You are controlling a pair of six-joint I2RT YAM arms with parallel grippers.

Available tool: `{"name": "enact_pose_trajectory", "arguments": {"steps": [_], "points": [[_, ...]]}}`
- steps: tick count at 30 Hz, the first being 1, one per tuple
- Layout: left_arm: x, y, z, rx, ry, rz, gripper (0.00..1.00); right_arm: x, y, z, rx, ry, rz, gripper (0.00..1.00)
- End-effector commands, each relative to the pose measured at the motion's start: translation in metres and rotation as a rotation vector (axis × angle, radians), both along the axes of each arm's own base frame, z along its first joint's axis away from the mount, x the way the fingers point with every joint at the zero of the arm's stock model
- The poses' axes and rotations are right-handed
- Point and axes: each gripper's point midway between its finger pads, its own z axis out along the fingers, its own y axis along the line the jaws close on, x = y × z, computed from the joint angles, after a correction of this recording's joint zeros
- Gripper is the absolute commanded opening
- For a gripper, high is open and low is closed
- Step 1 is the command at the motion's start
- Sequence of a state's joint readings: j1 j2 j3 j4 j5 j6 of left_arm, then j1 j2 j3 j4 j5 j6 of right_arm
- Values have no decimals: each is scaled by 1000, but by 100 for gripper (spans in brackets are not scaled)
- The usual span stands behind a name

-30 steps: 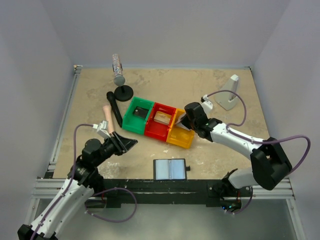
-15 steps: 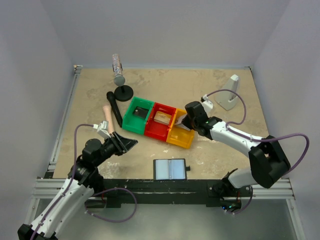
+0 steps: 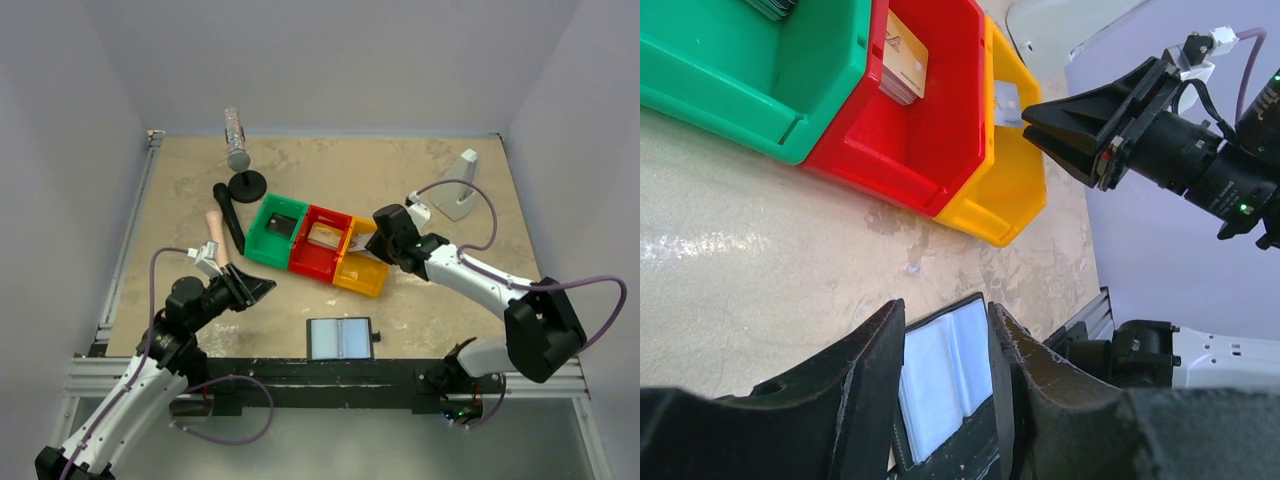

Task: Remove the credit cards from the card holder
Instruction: Place the credit card in the storage box.

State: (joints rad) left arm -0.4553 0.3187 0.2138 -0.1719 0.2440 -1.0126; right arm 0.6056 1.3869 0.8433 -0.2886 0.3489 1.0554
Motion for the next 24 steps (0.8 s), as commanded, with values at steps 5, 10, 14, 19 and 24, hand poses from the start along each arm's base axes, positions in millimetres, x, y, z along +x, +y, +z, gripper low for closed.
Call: {"name": "enact_pose_trajectory", "arguments": {"steps": [5,10,14,19,24], "points": [[3,-5,10,-27,-25,-17,43,7,-9,38,-17,-72,-20,41],[3,-5,9,-26,-22,-20,43,8,-5,53,-58,-105,68,35],[4,-6,8,-29,-17,-21,43,3,12,58,-134,-53,208,10],[4,-8,5,-32,-8,-27,43,-8,25,35,-294,70,339,0],[3,-8,3,-32,-2,-29,42,-19,27,0,-369,167,378,0]]}}
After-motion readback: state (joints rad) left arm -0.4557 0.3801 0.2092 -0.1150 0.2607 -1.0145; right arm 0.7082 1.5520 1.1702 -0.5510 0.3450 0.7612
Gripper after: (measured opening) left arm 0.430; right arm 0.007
